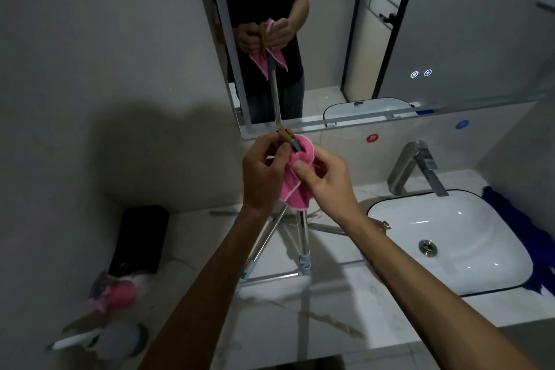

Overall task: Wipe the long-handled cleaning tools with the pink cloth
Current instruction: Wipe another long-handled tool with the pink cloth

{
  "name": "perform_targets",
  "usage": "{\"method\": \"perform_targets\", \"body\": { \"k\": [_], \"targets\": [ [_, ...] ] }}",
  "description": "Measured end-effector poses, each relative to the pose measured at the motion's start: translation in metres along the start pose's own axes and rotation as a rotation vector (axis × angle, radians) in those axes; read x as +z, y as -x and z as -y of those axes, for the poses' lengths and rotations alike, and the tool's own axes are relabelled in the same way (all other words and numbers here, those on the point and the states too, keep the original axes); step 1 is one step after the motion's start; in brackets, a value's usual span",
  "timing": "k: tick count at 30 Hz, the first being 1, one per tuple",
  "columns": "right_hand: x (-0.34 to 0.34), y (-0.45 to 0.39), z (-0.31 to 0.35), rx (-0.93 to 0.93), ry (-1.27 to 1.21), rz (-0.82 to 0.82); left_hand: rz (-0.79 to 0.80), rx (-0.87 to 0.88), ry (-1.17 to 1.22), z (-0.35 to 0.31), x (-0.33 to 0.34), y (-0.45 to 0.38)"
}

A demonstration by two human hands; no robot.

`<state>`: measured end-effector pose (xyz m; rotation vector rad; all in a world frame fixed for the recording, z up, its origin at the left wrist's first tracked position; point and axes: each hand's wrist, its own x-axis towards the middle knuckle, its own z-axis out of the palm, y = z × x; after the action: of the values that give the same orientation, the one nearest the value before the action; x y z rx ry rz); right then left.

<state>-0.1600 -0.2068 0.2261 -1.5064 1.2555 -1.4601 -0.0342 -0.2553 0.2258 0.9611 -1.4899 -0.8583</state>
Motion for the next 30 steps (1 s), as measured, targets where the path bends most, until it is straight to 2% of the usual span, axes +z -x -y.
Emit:
{"method": "perform_targets", "body": {
  "k": [6,18,22,25,30],
  "targets": [
    [0.01,0.015,-0.027,-0.02,0.117,0.116,-0.047,-0.037,0.023,0.004,-0.001,0.007],
    [0.027,0.032,-0.058,-0.096,0.179,0.081,-0.099,-0.048,0.002,0.012,-0.01,0.027],
    [0.024,0.053,-0.089,0.069,0.268,0.151,-0.101,-0.025,-0.045,0.016,-0.01,0.036],
    [0.026,0.064,-0.104,0.24,0.336,0.209,-0.057,-0.115,-0.103,0.023,-0.013,0.043],
    [0.041,0.062,-0.094,0.216,0.342,0.018,0.007,-0.151,-0.127,0.019,-0.021,0.052]
  ]
}}
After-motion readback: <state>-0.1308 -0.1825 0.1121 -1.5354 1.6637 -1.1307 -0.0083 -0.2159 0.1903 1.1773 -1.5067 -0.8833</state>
